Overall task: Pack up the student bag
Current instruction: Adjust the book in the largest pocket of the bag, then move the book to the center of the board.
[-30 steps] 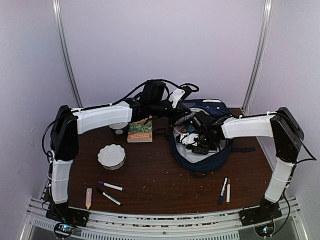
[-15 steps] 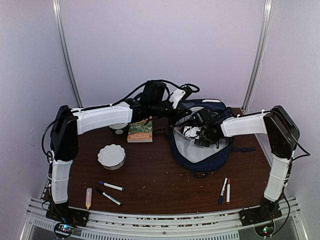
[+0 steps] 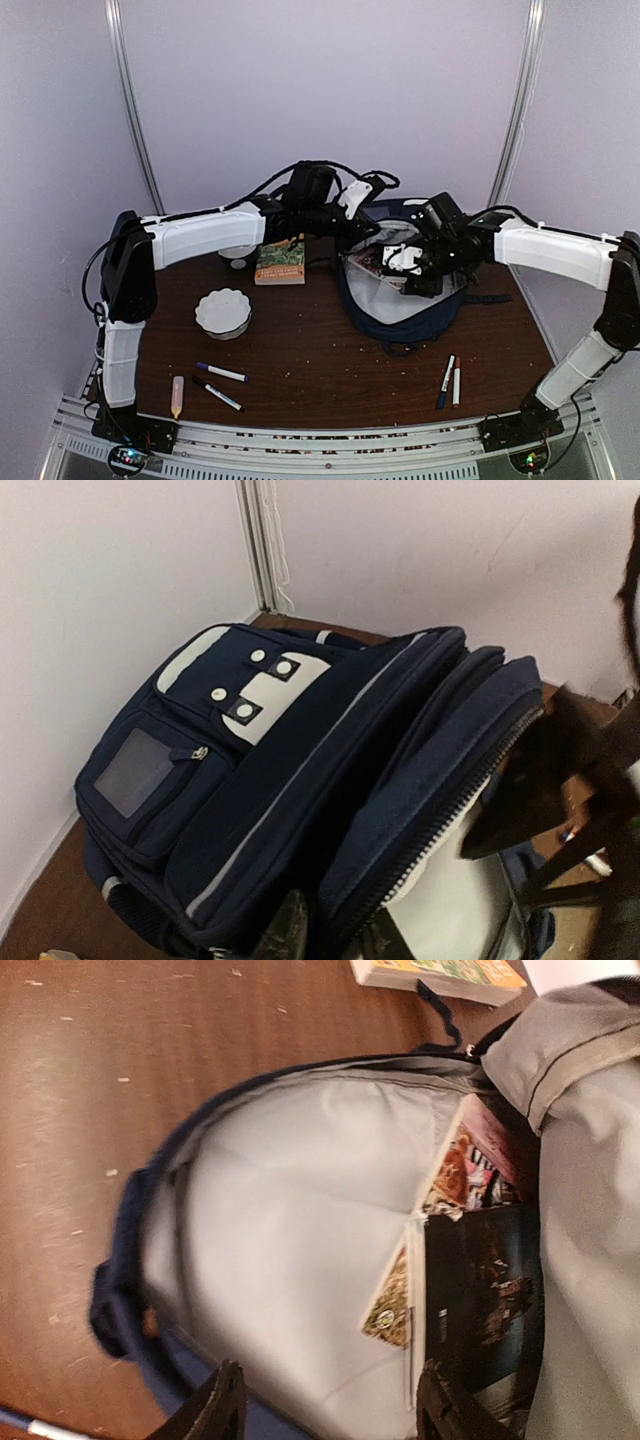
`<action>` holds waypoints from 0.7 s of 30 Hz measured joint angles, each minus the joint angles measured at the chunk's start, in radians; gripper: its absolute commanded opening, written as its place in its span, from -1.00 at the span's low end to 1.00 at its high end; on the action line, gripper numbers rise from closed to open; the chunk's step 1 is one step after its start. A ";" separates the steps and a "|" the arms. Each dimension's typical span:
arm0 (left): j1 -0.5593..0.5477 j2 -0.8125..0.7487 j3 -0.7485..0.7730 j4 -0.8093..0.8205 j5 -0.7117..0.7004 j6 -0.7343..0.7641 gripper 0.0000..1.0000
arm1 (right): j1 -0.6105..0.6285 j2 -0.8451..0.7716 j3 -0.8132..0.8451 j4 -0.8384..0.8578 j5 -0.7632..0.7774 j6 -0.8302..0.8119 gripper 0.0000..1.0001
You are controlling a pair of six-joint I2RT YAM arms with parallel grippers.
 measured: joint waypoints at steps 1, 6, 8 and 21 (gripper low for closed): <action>0.000 0.000 0.001 -0.018 -0.005 -0.001 -0.14 | 0.000 -0.034 0.000 -0.041 -0.044 0.000 0.17; -0.001 -0.019 -0.002 -0.110 -0.006 0.024 0.33 | -0.002 -0.146 0.040 -0.311 -0.241 -0.012 0.17; -0.001 -0.061 -0.027 -0.135 0.005 0.031 0.39 | -0.010 -0.154 0.077 -0.398 -0.304 -0.020 0.18; 0.051 -0.405 -0.195 -0.322 -0.124 0.002 0.49 | -0.130 -0.020 0.408 -0.408 -0.464 0.164 0.19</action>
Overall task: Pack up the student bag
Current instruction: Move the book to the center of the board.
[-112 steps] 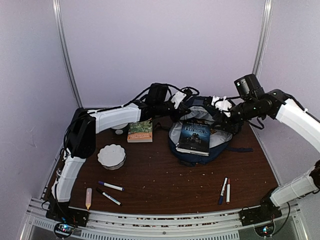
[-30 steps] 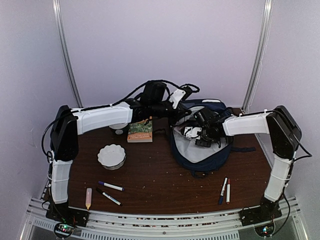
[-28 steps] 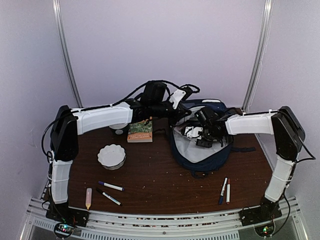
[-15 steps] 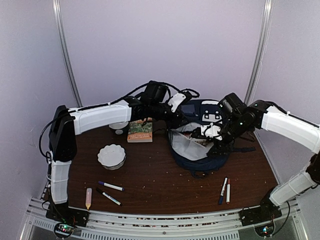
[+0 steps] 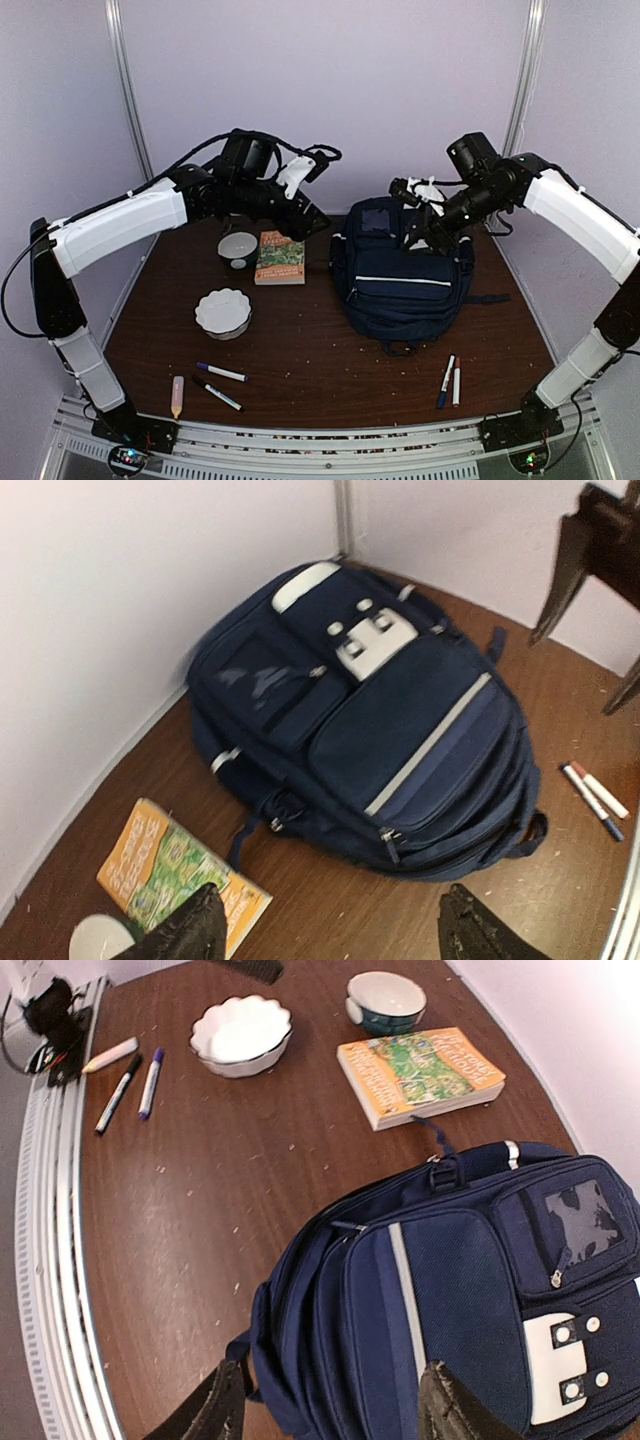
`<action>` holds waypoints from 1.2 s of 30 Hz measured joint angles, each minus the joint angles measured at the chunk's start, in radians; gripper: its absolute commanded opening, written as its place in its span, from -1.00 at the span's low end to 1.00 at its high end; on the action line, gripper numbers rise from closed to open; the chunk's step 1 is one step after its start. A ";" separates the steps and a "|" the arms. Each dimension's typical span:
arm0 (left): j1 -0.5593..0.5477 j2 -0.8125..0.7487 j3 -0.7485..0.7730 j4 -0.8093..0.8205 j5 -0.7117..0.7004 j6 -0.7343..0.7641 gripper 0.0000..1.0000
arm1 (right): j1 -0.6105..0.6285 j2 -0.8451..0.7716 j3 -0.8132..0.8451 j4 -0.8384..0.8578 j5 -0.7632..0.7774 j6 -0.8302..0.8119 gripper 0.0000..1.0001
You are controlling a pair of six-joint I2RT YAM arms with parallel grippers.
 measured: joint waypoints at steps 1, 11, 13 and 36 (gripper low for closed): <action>0.022 0.002 -0.011 -0.008 -0.014 -0.023 0.48 | 0.000 0.022 0.011 0.033 0.005 0.033 0.18; 0.278 0.122 -0.090 -0.045 -0.026 -0.308 0.35 | 0.035 0.343 0.123 0.352 0.045 0.422 0.13; 0.292 0.180 -0.064 -0.053 -0.026 -0.345 0.35 | 0.055 0.409 0.143 0.385 0.048 0.474 0.12; 0.298 0.369 0.003 -0.123 -0.103 -0.549 0.38 | 0.123 0.795 0.318 0.494 0.008 0.815 -0.03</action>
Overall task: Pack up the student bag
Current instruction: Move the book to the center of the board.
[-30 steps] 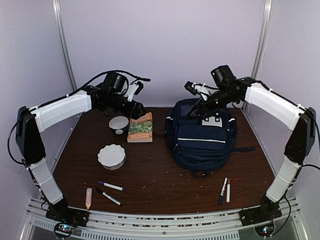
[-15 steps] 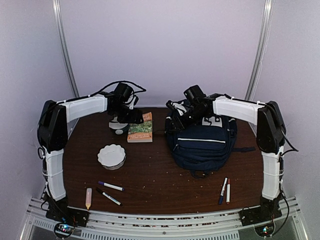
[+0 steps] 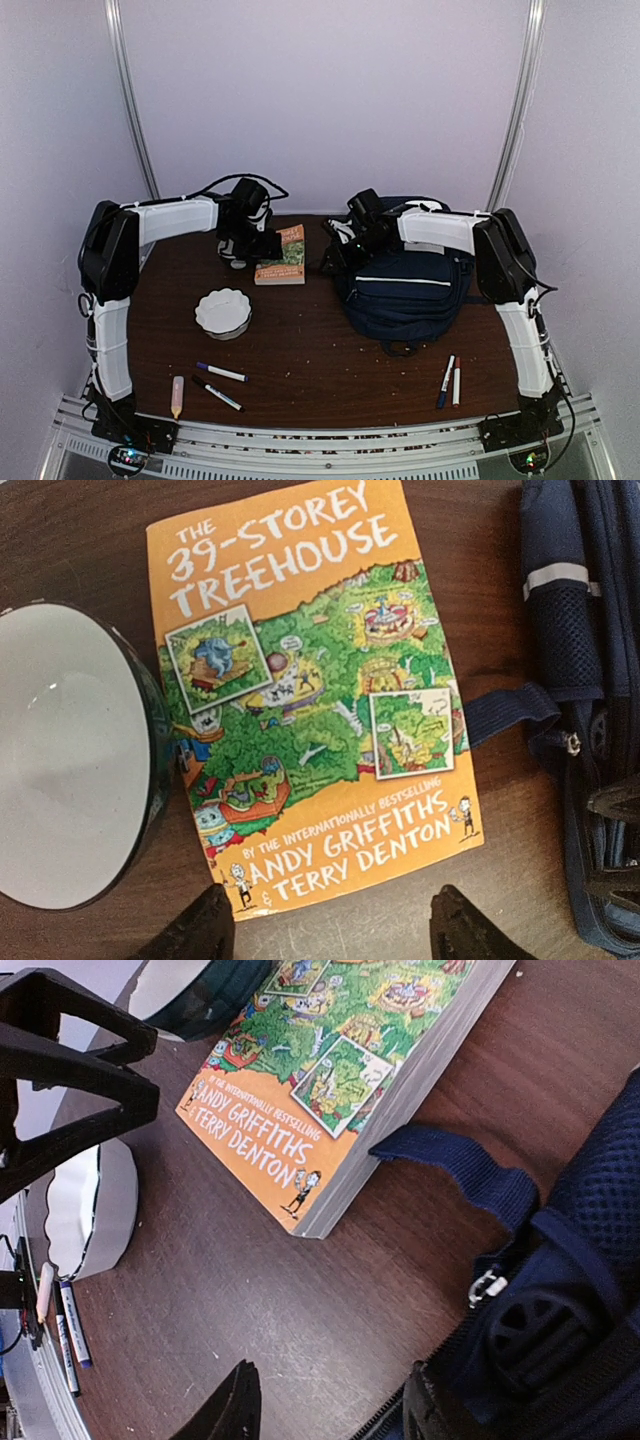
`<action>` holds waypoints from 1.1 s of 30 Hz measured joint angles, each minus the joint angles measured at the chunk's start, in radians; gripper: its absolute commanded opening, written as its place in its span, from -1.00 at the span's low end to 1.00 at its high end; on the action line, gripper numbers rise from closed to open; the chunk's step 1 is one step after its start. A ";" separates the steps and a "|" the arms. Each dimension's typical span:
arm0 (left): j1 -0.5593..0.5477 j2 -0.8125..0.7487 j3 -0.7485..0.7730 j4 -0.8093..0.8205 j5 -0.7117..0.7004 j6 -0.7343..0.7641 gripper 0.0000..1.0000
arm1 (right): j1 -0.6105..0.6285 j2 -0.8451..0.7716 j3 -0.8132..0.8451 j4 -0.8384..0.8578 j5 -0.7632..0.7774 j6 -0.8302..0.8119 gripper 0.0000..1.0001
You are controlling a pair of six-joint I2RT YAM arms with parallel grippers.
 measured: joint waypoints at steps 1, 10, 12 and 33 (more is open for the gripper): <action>0.000 0.000 -0.004 -0.002 -0.002 0.000 0.38 | 0.005 0.012 0.005 0.002 -0.001 0.015 -0.03; 0.000 0.005 -0.007 -0.022 -0.066 -0.006 0.22 | 0.031 0.117 0.132 0.044 -0.025 0.146 -0.03; 0.000 0.008 -0.007 -0.026 -0.069 -0.009 0.18 | 0.034 0.129 0.137 0.048 -0.025 0.167 -0.06; 0.000 0.073 0.003 -0.057 -0.114 -0.024 0.26 | 0.041 0.187 0.174 0.161 -0.019 0.438 -0.29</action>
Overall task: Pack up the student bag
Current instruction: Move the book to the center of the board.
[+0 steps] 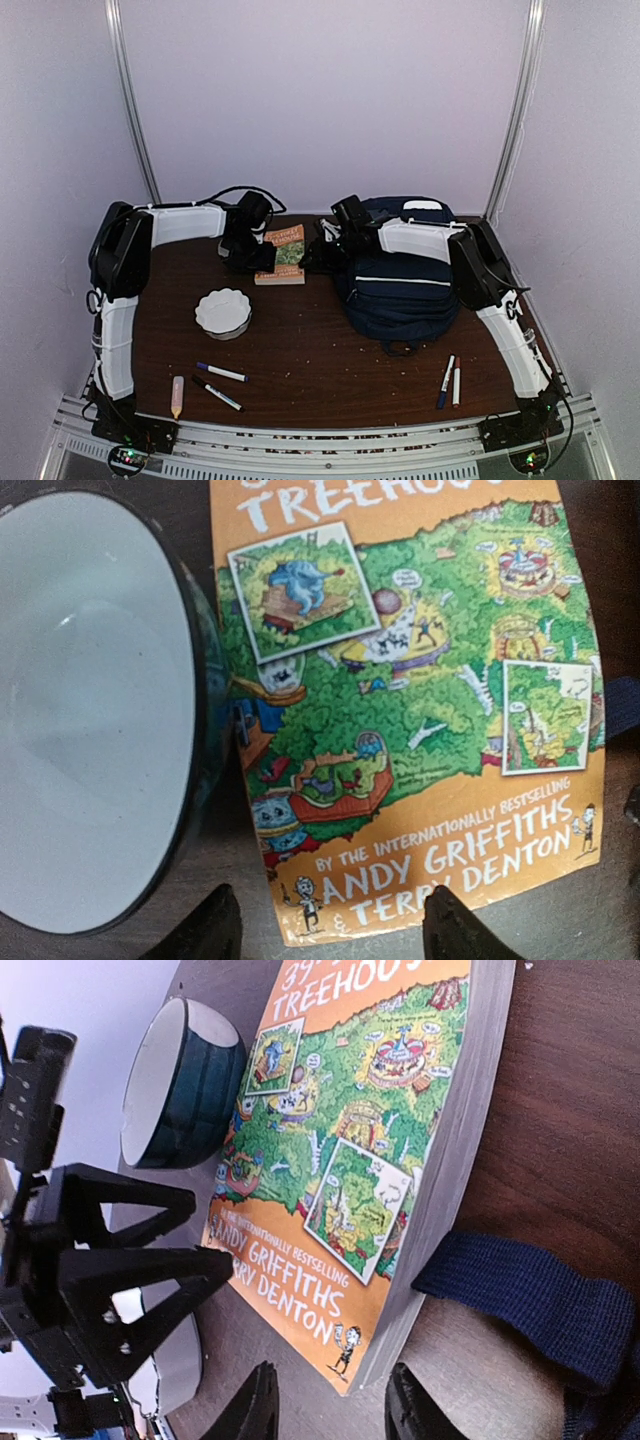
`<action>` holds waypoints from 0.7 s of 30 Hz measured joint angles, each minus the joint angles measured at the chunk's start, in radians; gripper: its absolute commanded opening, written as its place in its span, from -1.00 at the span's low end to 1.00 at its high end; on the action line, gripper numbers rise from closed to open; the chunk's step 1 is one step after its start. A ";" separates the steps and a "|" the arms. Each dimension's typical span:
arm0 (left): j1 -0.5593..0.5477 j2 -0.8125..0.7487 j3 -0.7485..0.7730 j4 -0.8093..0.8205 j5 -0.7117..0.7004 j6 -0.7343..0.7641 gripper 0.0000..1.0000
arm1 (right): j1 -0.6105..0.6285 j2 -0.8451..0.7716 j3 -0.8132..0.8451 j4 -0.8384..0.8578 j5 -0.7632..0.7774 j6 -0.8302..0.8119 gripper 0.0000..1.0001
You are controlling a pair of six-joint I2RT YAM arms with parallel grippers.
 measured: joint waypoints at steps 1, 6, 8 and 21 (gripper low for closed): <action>0.000 0.006 0.000 0.000 0.000 0.000 0.25 | 0.000 0.001 0.000 0.012 0.000 0.022 -0.32; 0.000 0.024 0.002 -0.007 0.008 0.000 0.21 | 0.005 0.007 0.000 0.047 0.002 0.096 -0.46; 0.000 0.025 0.006 -0.007 0.009 0.000 0.18 | 0.010 0.009 -0.002 0.054 0.008 0.130 -0.46; 0.002 0.026 0.007 -0.011 0.023 0.001 -0.34 | 0.043 0.008 -0.099 0.119 0.019 0.324 -0.74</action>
